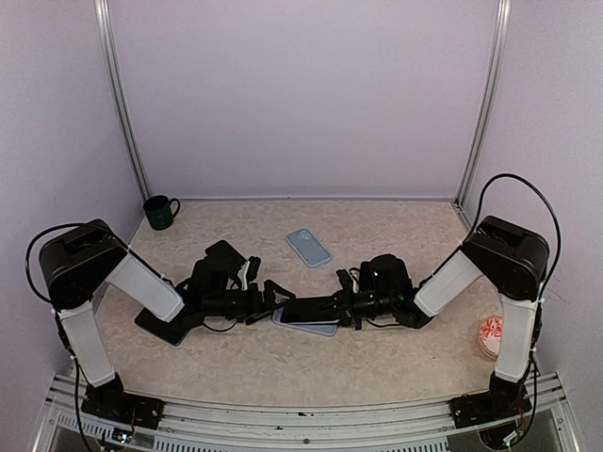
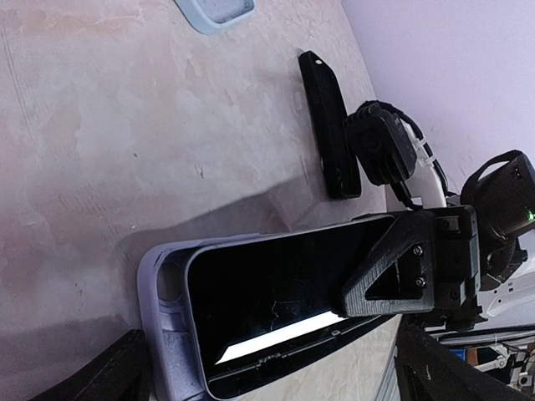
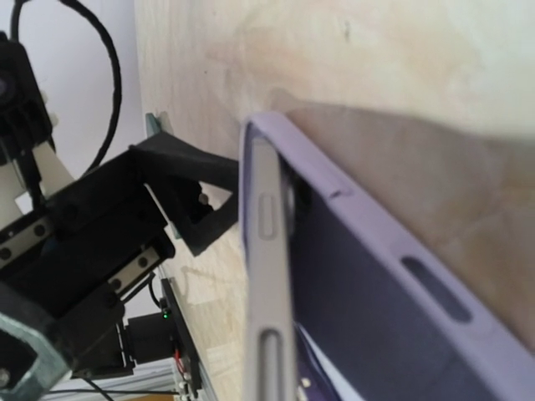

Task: Put the phone into the phone case
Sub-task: Install the phone into the phone case.

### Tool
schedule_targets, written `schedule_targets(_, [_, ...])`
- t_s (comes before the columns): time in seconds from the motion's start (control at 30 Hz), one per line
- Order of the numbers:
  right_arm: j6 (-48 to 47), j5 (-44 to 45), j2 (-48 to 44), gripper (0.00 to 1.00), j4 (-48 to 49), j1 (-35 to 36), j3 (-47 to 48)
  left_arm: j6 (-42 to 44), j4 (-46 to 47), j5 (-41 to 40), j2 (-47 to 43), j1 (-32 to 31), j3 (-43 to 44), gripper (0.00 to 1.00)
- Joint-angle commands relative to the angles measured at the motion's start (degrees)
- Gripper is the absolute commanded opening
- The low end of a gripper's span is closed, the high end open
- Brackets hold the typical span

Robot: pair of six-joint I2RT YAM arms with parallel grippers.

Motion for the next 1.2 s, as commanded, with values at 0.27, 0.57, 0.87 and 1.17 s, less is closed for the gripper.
schedule_targets(0.27, [4.6,1.9,2.3,0.0,2.9,-0.4,-2.1,-1.8,1.6,-2.2,-0.2,-3.9,0.1,0.99])
schedule_targets(0.57, [5.1,1.1,4.3,0.0,4.7,0.5,-0.5,-2.1,1.4,-1.4,1.5,-4.9,1.5,0.99])
schedule_targets(0.87, [3.4,0.2,4.9,0.0,3.1,0.4,0.8,-0.1,-2.2,-2.1,1.4,-3.9,3.2,0.99])
schedule_targets(1.17, [1.9,-1.6,5.9,0.0,2.4,0.5,2.0,0.8,-4.6,-0.4,3.0,-3.0,6.2,0.99])
